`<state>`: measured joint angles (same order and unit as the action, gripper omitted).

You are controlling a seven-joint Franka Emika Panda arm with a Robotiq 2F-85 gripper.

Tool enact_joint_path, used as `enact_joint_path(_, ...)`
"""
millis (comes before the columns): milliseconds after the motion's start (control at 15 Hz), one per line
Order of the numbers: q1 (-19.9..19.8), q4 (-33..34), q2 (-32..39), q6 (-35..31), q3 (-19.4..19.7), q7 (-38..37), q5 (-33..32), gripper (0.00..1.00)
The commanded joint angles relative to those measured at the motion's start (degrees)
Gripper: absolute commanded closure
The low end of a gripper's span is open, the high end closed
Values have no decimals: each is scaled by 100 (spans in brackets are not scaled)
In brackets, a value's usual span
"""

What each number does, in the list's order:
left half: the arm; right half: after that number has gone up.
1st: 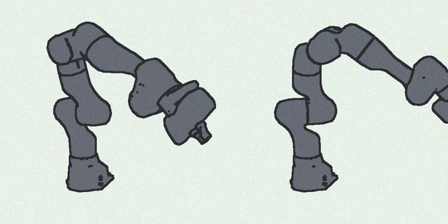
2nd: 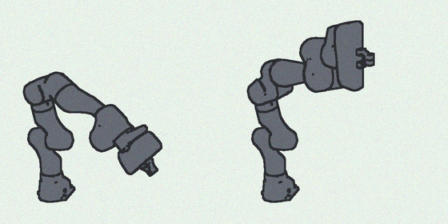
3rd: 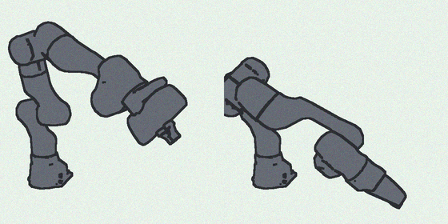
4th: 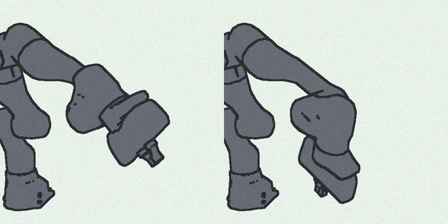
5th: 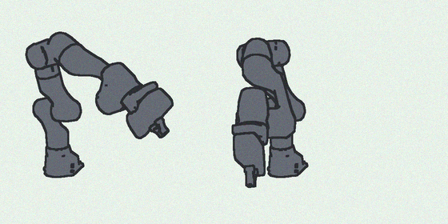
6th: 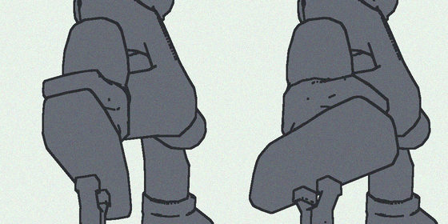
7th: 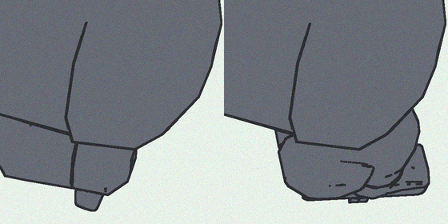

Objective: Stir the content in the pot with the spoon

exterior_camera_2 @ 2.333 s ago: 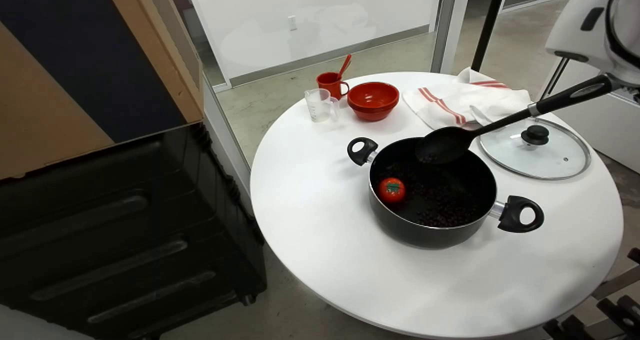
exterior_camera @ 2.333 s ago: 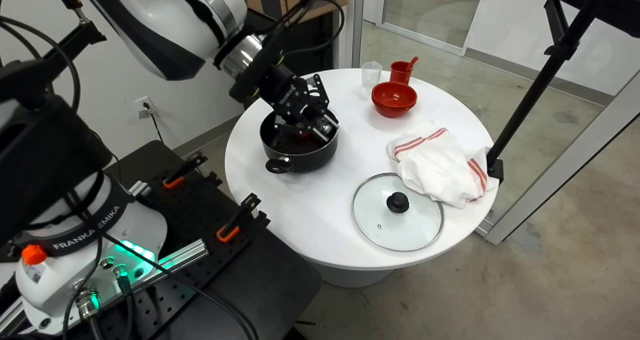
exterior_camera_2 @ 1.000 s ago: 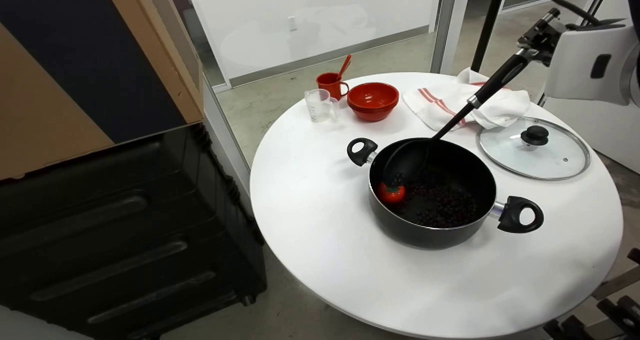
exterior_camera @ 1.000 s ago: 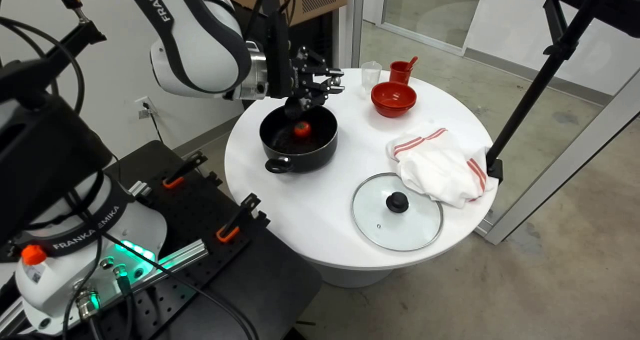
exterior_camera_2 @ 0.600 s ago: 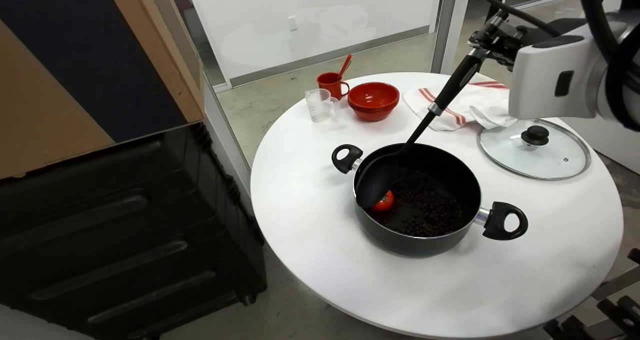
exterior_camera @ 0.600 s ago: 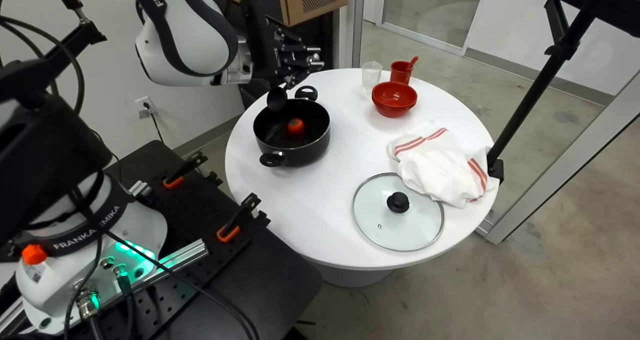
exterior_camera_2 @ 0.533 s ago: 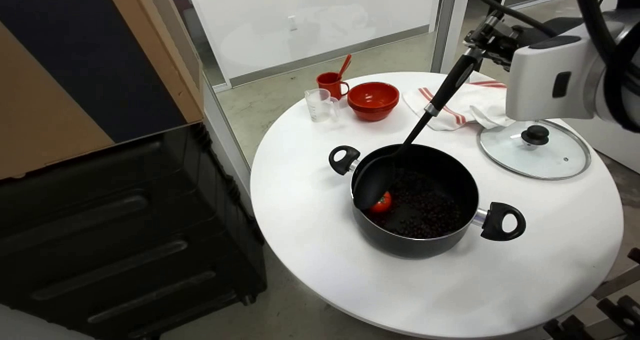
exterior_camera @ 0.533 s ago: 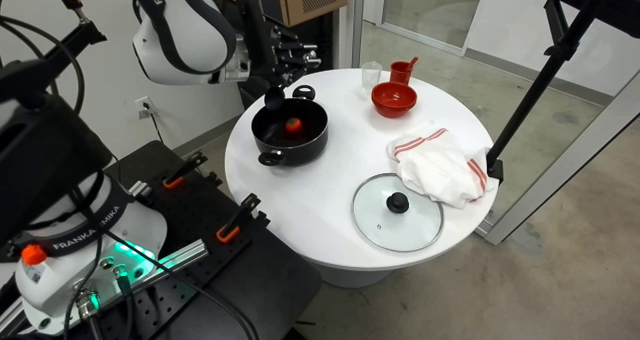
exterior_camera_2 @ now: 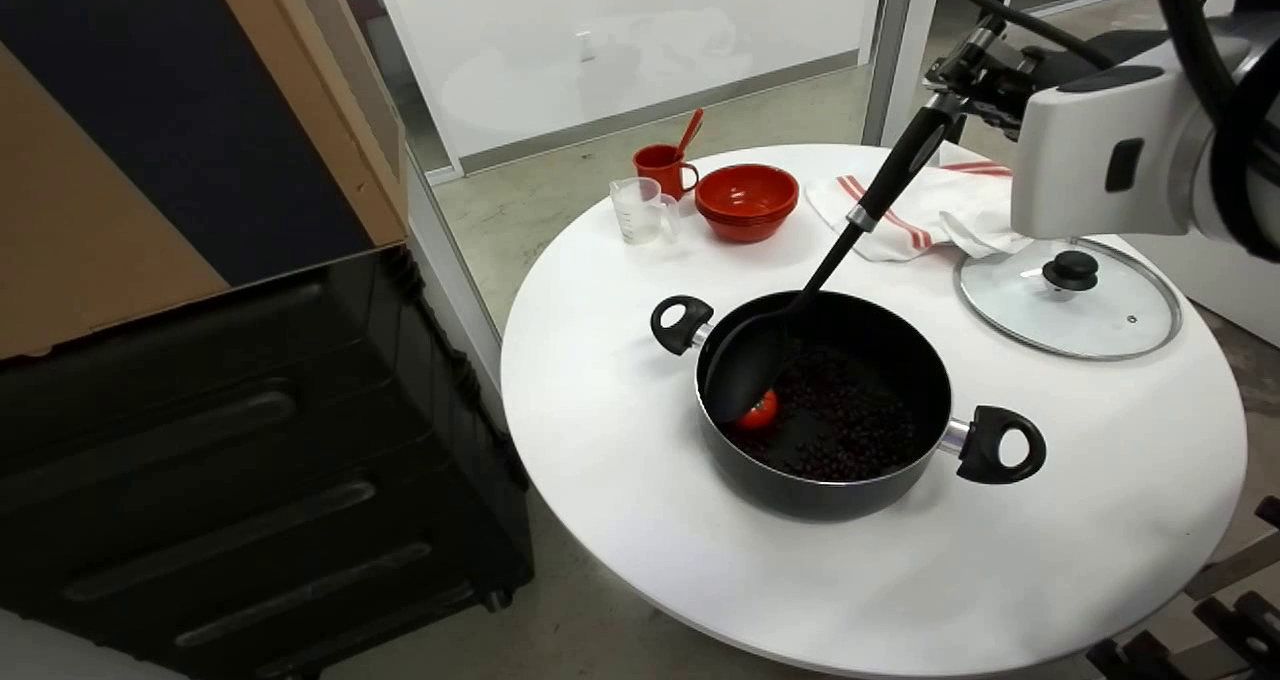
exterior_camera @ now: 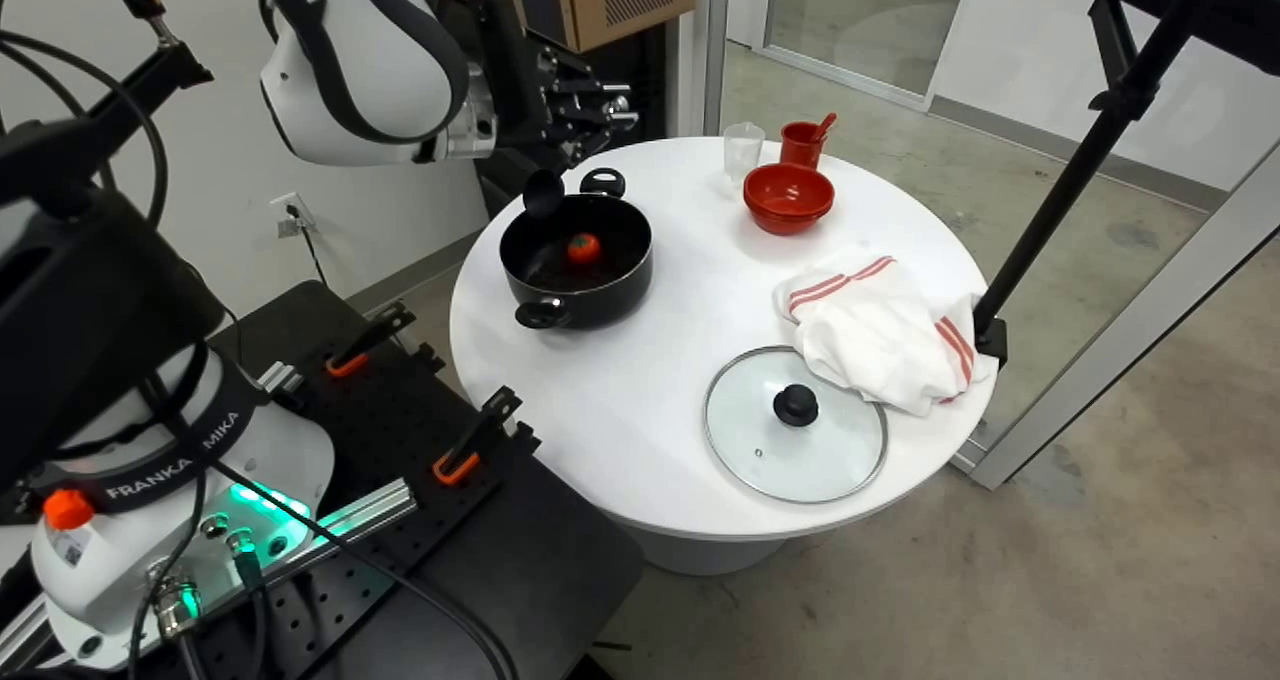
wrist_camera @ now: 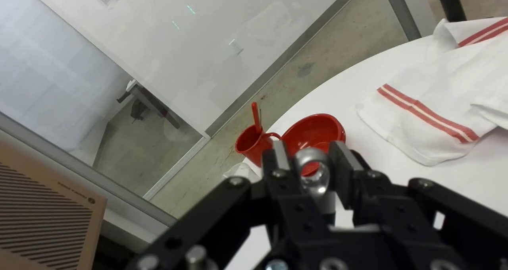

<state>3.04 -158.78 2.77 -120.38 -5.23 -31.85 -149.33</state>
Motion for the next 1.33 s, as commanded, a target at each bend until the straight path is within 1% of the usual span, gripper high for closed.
enact_joint_path(0,-294,75,-200,-414,315,-193,14,93)
enact_joint_path(200,-548,284,-253,-779,583,-272,18,93)
enact_joint_path(400,-710,353,-318,-962,768,-274,21,93)
enact_joint_path(600,-808,222,-349,-993,896,-58,499,93)
enact_joint_path(933,-846,-2,-329,-852,959,-49,1234,93)
enact_joint_path(1267,-859,-93,-285,-758,976,-75,1443,93)
